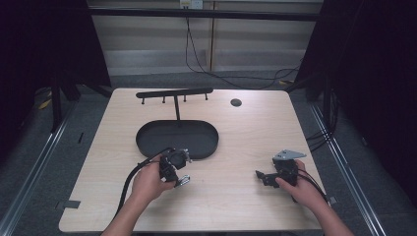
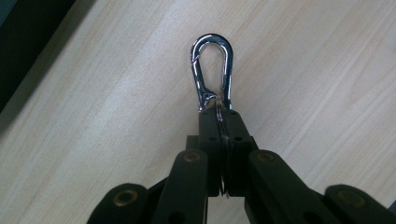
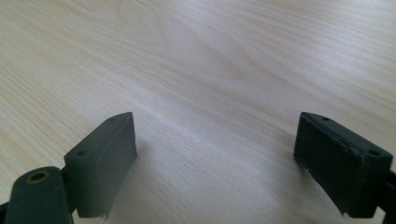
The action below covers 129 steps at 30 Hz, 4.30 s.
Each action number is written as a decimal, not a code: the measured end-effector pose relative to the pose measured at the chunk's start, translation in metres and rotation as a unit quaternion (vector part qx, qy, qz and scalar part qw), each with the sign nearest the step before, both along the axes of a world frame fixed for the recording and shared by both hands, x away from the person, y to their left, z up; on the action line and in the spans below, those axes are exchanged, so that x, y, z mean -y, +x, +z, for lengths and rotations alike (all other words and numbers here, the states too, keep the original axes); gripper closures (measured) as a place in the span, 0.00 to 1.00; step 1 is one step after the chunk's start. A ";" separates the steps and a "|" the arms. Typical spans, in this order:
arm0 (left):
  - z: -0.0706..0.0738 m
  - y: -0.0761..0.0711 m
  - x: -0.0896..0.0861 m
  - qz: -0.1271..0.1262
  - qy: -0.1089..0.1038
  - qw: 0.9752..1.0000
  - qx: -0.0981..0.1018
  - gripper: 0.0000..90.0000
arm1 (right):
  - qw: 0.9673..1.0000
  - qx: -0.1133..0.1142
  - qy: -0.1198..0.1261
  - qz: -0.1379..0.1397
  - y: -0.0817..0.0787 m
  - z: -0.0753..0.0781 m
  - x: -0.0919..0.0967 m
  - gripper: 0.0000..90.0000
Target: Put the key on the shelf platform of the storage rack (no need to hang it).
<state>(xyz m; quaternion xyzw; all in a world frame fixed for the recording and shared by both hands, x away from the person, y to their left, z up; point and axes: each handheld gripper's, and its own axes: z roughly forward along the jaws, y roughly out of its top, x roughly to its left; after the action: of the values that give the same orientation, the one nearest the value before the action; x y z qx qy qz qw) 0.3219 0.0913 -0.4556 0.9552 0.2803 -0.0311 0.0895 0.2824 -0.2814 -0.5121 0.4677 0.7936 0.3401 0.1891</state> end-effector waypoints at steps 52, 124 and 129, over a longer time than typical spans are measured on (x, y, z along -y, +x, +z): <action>0.079 0.032 -0.008 0.009 -0.005 1.000 -0.028 0.99 | 1.000 0.000 0.000 0.000 0.000 0.000 0.000 0.14; 0.131 0.082 0.003 0.049 0.001 0.998 -0.027 0.99 | 1.000 0.002 0.000 0.001 0.000 0.000 0.000 0.14; 0.132 0.087 0.004 0.055 -0.003 0.998 -0.023 0.99 | 1.000 0.002 0.000 0.001 0.000 0.000 0.000 0.14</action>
<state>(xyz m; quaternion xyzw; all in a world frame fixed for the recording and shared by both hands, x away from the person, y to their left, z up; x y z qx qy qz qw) 0.4087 0.0877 -0.3239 0.9369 0.3347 -0.0492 0.0879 0.2827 -0.2814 -0.5122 0.4664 0.7937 0.3410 0.1905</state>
